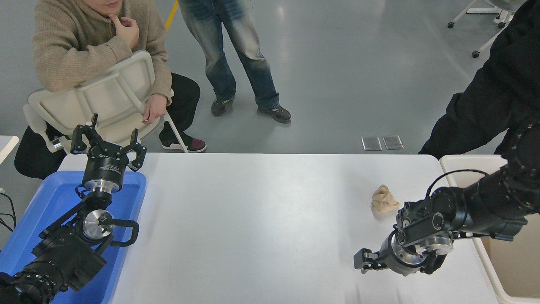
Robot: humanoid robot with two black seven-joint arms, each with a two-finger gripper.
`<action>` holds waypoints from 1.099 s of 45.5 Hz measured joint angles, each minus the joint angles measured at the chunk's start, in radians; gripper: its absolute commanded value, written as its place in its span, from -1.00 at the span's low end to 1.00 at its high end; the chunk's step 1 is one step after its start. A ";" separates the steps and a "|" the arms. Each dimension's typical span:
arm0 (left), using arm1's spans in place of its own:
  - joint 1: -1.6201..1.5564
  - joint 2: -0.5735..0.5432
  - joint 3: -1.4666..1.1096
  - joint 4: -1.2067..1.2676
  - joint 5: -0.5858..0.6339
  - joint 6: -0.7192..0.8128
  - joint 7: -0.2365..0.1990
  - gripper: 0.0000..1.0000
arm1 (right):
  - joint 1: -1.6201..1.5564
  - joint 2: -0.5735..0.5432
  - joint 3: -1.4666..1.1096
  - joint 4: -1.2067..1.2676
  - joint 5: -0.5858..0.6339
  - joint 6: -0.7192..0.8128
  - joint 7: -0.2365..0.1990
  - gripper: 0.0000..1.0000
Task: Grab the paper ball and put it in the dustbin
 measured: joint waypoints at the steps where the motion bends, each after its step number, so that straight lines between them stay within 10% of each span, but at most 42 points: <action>1: 0.000 0.000 0.000 0.000 0.000 0.000 0.000 0.98 | 0.018 -0.003 0.000 0.003 0.001 0.032 0.000 1.00; 23: 0.000 0.000 0.000 0.000 0.000 0.000 0.000 0.98 | 0.417 -0.085 -0.014 0.030 0.117 0.482 0.001 1.00; 50: 0.000 0.000 0.000 0.000 0.000 0.000 0.000 0.98 | 0.832 -0.174 -0.097 0.062 0.151 0.584 -0.001 1.00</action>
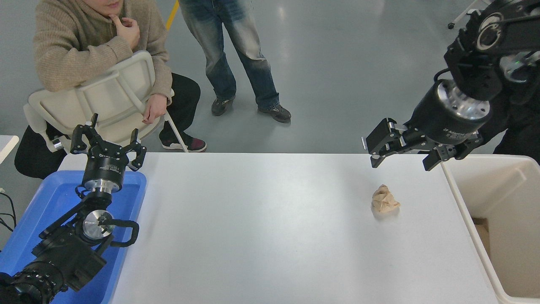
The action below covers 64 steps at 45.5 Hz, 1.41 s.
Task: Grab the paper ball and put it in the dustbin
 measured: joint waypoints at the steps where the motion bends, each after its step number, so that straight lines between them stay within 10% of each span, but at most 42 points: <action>1: 0.000 0.000 0.000 0.000 0.000 0.000 0.000 0.98 | 0.003 -0.001 -0.002 0.000 0.000 0.001 0.000 1.00; 31: 0.000 0.000 0.000 0.000 0.000 0.000 0.000 0.98 | -0.253 0.015 -0.019 -0.105 -0.012 -0.277 0.000 1.00; 64: -0.001 0.000 -0.001 0.000 0.000 0.000 0.000 0.98 | -0.929 0.269 -0.005 -0.615 -0.002 -0.663 0.000 0.93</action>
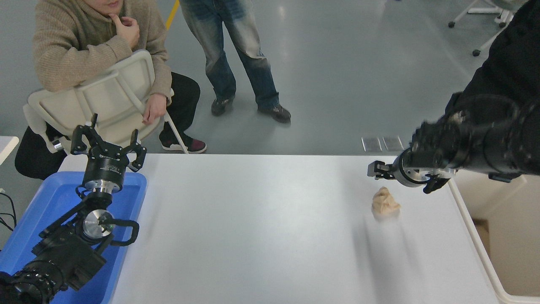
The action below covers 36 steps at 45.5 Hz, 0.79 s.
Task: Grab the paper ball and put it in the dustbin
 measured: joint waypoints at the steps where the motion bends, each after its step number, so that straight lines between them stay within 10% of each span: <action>1: 0.000 0.000 0.000 0.000 0.000 0.000 0.000 0.98 | -0.022 0.008 0.001 -0.024 0.001 -0.004 0.000 0.93; 36: 0.000 0.000 0.000 0.000 0.000 0.000 0.000 0.98 | -0.352 0.078 0.023 -0.387 -0.001 -0.053 -0.003 0.71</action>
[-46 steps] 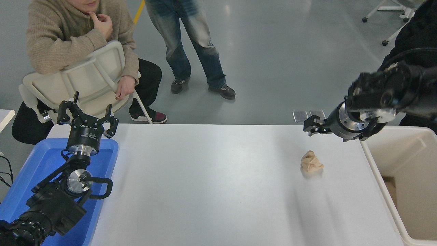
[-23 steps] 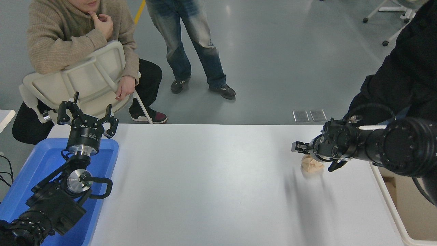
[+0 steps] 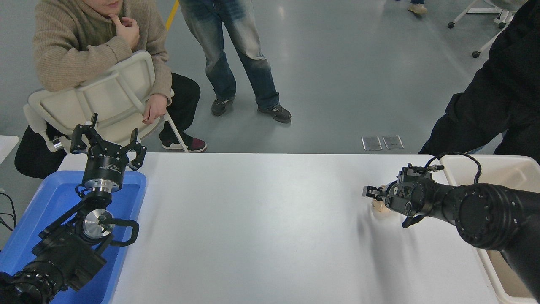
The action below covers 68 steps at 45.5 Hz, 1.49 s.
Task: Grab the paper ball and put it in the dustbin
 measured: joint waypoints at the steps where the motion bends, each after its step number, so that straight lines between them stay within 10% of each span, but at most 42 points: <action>1: 0.000 0.000 0.000 0.000 0.000 0.000 0.000 0.98 | -0.002 0.000 0.001 -0.003 0.000 0.000 0.000 0.65; 14: 0.000 0.000 0.000 0.000 0.000 0.000 0.000 0.98 | -0.042 0.001 0.041 -0.044 -0.001 -0.002 0.000 -0.99; 42: 0.000 0.000 0.000 0.000 0.000 0.000 0.000 0.98 | 0.003 -0.025 0.117 0.053 0.009 0.005 0.001 -1.00; 68: -0.001 0.000 0.000 0.000 0.001 0.000 0.000 0.98 | 0.531 -0.247 0.071 0.683 0.015 0.214 0.007 -1.00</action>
